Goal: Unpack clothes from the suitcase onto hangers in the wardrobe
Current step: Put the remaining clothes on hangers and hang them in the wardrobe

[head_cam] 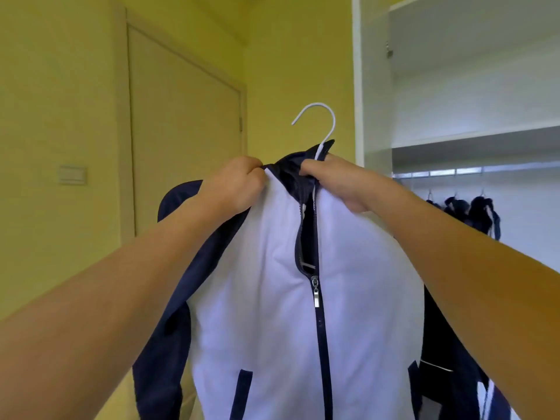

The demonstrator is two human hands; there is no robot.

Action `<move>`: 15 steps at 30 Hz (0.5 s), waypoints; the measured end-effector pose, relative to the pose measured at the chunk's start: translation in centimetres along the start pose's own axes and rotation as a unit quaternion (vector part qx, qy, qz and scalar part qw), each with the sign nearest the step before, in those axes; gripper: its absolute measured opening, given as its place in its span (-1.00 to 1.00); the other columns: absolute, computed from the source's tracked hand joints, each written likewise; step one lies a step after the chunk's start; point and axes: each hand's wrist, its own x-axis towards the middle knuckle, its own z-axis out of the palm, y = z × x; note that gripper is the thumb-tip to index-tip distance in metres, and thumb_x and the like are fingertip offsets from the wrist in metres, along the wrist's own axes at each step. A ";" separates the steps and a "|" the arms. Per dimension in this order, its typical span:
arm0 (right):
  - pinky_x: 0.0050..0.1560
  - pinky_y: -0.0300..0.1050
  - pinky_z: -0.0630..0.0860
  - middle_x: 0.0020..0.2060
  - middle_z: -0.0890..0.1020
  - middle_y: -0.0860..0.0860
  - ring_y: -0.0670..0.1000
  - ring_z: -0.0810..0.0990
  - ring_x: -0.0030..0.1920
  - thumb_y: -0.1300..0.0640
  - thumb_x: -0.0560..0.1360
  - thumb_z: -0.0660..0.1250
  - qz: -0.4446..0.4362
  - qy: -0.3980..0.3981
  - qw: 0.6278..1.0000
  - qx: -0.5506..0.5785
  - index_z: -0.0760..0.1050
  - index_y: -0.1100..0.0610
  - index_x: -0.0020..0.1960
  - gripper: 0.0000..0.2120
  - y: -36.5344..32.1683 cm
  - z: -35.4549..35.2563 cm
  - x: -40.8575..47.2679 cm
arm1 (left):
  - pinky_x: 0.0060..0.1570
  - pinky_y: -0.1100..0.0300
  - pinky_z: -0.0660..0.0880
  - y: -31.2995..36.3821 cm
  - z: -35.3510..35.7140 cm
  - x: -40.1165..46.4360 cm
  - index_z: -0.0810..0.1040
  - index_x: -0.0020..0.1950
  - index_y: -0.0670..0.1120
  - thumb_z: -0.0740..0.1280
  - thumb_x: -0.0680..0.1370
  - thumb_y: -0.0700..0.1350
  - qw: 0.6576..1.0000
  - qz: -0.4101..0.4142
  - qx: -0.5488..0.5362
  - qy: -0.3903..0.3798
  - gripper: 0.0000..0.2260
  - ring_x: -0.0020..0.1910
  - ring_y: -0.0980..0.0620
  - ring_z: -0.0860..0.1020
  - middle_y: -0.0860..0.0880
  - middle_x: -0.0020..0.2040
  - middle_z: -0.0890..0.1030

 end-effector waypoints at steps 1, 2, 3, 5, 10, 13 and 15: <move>-0.08 -0.10 0.30 -0.25 0.46 -0.01 0.00 0.38 -0.19 0.10 0.51 0.22 0.015 0.022 1.000 0.003 0.40 0.06 -0.16 -0.92 -0.4 -2.4 -1.0 | -0.25 0.07 0.29 1.9 0.8 1.1 0.34 -0.27 -0.22 0.02 0.37 -0.07 0.999 0.017 -0.033 -0.008 -0.77 -0.27 -0.09 0.36 -0.18 -0.30 0.43; -0.07 -0.08 0.29 -0.28 0.45 0.01 0.02 0.37 -0.21 0.09 0.48 0.24 0.033 0.035 0.999 0.007 0.40 0.07 -0.21 -0.89 -0.6 -4.2 -1.8 | -0.23 0.06 0.30 3.3 1.4 1.7 0.37 -0.23 -0.26 0.02 0.37 -0.10 0.998 0.034 -0.053 -0.016 -0.75 -0.26 -0.08 0.37 -0.23 -0.25 0.46; -0.08 -0.08 0.30 -0.34 0.46 0.01 0.03 0.38 -0.26 0.09 0.45 0.25 0.069 0.048 0.996 0.006 0.40 0.08 -0.27 -0.86 -0.8 -6.8 -2.9 | -0.22 0.05 0.30 5.5 2.3 2.5 0.38 -0.20 -0.28 0.03 0.38 -0.13 0.996 0.056 -0.072 -0.025 -0.75 -0.24 -0.08 0.37 -0.24 -0.23 0.48; -0.19 -0.14 0.37 -0.45 0.50 0.02 0.03 0.44 -0.42 0.15 0.44 0.23 0.116 0.049 0.992 0.026 0.41 0.12 -0.35 -0.81 -0.9 -10.6 -5.4 | -0.22 0.06 0.30 9.0 4.2 3.7 0.37 -0.18 -0.27 0.07 0.45 -0.22 0.990 0.096 -0.092 -0.043 -0.86 -0.24 -0.06 0.36 -0.16 -0.24 0.47; -0.23 -0.12 0.29 -0.48 0.46 0.03 0.07 0.40 -0.41 0.19 0.27 0.24 0.169 0.136 0.976 0.022 0.36 0.11 -0.42 -0.88 1.2 -20.3 -12.0 | -0.25 0.19 0.35 19.2 11.2 5.8 0.46 -0.07 -0.21 0.13 0.49 -0.32 0.970 0.180 -0.146 -0.068 -0.86 -0.22 0.00 0.42 -0.05 -0.19 0.53; -0.10 -0.08 0.28 -0.42 0.45 0.02 0.13 0.39 -0.30 0.16 0.16 0.27 0.219 0.198 0.955 0.006 0.36 0.09 -0.43 -0.92 3.7 -25.2 -15.2 | -0.28 0.29 0.32 25.0 16.4 6.6 0.45 -0.07 -0.18 0.16 0.49 -0.32 0.960 0.197 -0.181 -0.081 -0.89 -0.22 0.02 0.40 0.01 -0.20 0.50; -0.04 -0.02 0.22 -0.34 0.38 0.03 0.11 0.30 -0.16 0.15 0.03 0.28 0.241 0.228 0.943 -0.003 0.31 0.06 -0.40 -0.81 6.1 -28.6 -16.9 | -0.13 0.20 0.37 28.7 20.7 7.4 0.46 -0.10 -0.12 0.21 0.48 -0.30 0.955 0.204 -0.197 -0.086 -0.89 -0.12 -0.01 0.42 0.05 -0.18 0.47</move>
